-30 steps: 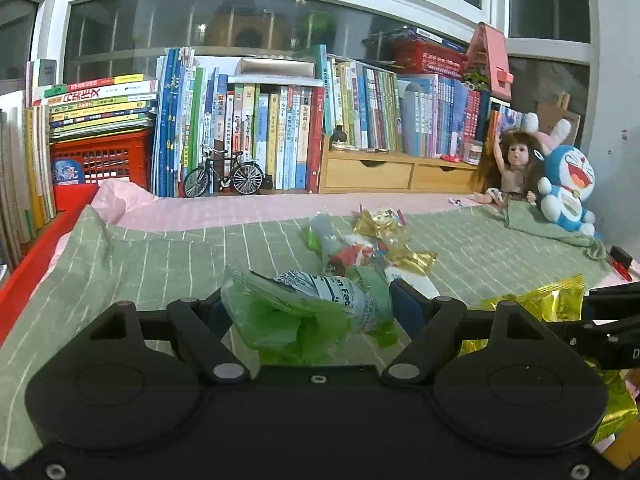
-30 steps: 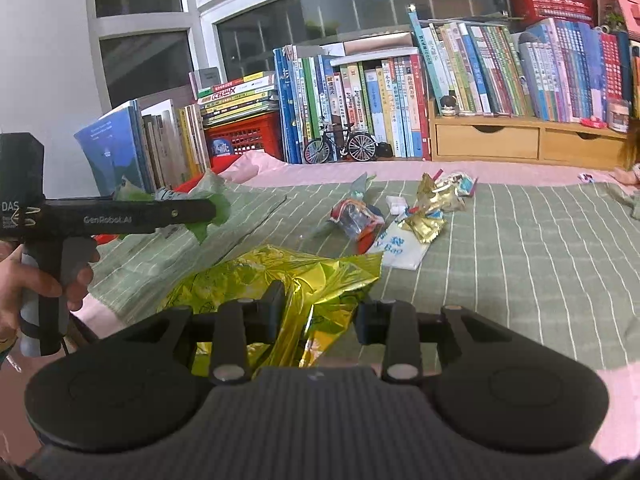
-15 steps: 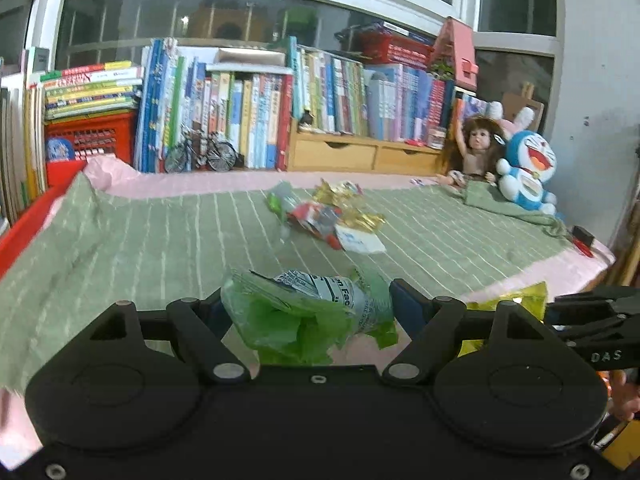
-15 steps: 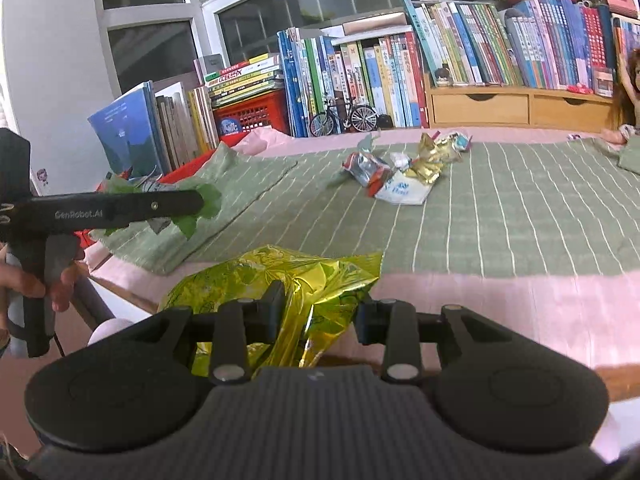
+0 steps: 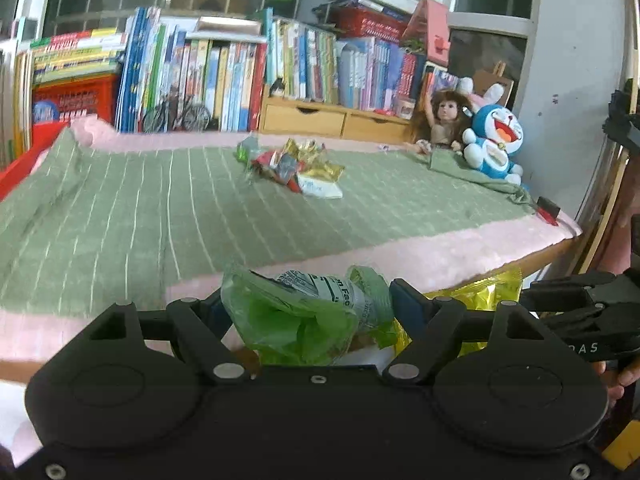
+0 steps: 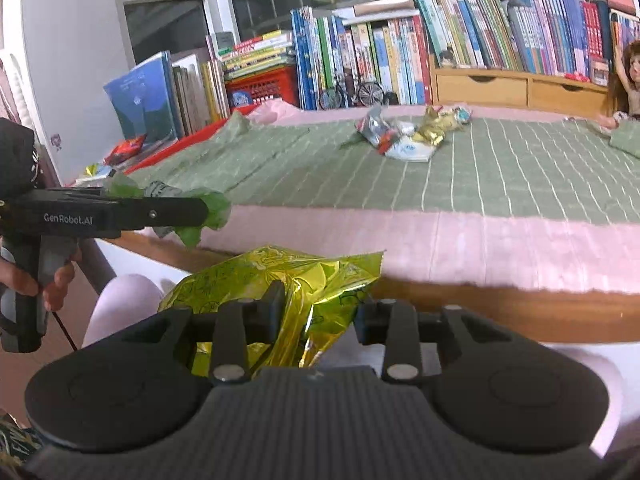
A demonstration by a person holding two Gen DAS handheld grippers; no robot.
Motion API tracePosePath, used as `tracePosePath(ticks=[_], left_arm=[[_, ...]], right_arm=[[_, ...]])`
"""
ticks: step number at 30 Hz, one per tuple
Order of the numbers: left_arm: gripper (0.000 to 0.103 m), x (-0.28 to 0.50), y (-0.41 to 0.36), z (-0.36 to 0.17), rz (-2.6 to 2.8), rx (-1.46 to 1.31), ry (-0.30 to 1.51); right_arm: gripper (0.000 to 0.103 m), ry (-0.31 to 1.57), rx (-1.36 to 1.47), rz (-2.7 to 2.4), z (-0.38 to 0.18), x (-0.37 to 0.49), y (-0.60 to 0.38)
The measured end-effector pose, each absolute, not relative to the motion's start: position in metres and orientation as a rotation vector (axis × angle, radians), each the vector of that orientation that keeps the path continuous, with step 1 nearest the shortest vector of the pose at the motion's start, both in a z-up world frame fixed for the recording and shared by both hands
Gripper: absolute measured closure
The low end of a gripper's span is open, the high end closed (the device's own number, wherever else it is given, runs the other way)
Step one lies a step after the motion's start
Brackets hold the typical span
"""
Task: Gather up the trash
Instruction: 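Carry the gold foil and green bag off the bed, lowering below the edge, then open the left tool to drop the green bag while the right tool releases the gold foil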
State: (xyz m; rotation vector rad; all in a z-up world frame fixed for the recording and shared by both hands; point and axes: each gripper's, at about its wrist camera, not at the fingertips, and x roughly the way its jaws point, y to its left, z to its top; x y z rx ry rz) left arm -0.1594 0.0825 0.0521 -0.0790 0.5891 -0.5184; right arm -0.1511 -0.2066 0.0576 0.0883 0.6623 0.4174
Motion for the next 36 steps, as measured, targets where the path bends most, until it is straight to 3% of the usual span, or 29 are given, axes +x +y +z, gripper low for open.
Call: tracePosePath(ticks=[36], left_arm=[[0.023,-0.138,0.030,-0.094,-0.547,-0.076,1.031]], right_arm=[[0.064,0.903,0.129,0.213,-0.010,-0.168,-0.241]])
